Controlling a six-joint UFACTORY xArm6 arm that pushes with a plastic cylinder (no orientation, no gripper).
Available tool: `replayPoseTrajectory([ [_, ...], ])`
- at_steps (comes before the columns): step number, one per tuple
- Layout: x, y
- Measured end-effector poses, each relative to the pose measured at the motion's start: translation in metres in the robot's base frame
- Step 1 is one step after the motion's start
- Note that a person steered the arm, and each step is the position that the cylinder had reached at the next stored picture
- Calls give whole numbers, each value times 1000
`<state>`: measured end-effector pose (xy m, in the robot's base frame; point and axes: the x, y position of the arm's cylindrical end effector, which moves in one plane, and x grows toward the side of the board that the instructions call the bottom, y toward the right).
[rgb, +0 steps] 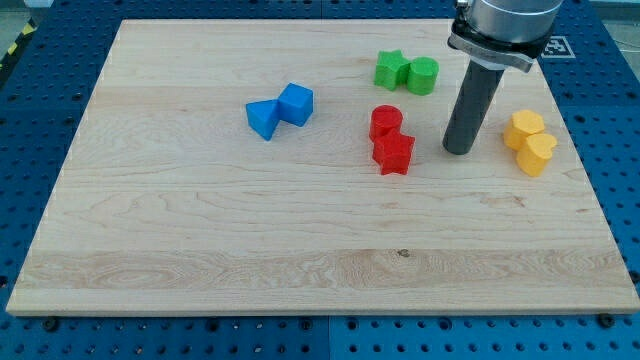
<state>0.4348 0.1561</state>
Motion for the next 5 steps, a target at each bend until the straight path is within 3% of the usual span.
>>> replayPoseTrajectory([
  [5, -14, -3],
])
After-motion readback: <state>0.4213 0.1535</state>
